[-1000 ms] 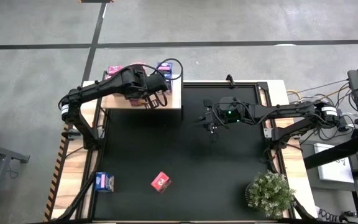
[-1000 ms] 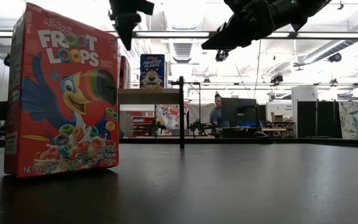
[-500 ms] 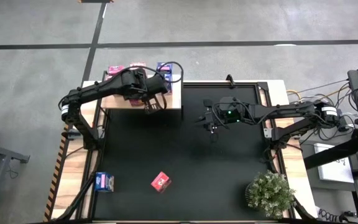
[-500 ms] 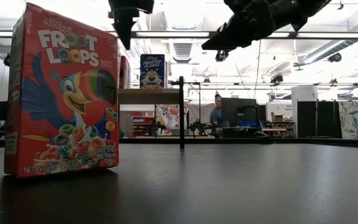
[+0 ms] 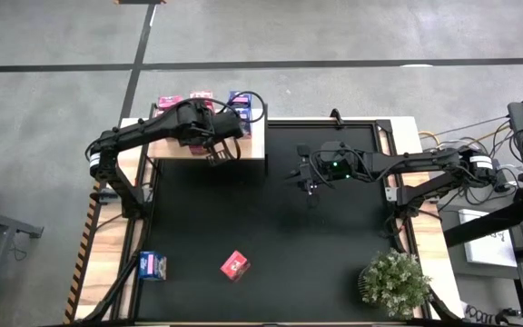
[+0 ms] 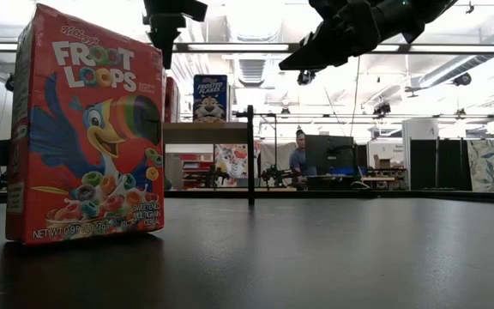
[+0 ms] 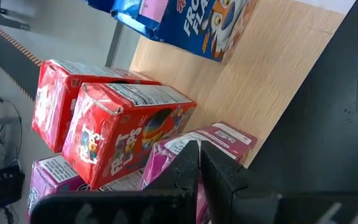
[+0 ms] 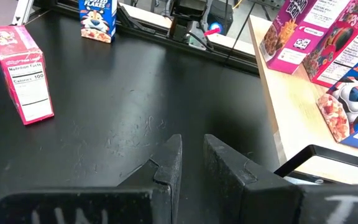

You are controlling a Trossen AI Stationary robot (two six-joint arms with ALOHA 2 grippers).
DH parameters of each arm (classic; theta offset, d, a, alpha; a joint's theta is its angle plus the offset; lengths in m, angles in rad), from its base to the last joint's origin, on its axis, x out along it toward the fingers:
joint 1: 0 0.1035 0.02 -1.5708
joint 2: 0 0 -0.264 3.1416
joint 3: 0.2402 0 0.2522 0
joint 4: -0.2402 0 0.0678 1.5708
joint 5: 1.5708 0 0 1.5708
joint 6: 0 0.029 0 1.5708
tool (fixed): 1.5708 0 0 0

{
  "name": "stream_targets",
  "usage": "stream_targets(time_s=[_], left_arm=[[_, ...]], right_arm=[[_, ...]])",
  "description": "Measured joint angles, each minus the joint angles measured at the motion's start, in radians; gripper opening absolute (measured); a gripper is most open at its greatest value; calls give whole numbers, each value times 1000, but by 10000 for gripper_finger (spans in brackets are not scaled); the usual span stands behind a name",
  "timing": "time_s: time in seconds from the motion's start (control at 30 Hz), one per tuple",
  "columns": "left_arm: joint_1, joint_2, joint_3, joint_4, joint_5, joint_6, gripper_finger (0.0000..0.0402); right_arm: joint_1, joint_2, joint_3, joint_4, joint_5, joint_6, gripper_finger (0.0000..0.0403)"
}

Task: Stack cereal on shelf
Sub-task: Align the purple cereal box with the other purple cereal box on the shelf

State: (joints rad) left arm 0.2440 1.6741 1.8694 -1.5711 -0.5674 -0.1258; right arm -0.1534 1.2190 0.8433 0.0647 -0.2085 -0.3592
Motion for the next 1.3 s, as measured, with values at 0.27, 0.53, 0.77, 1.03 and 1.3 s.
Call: stream_targets(time_s=[0.27,0.53,0.77,1.03,1.3], left_arm=[[0,0,0,0,0,-8,0],[1,0,0,0,-1,-15,0],[1,0,0,0,-19,-15,0],[1,0,0,0,-19,-15,0],[1,0,0,0,-20,-16,0]], right_arm=[[0,0,0,0,0,0,59],[0,0,0,-1,0,0,59],[0,0,0,-1,0,0,59],[0,0,0,-2,0,0,59],[0,0,0,-6,0,0,59]])
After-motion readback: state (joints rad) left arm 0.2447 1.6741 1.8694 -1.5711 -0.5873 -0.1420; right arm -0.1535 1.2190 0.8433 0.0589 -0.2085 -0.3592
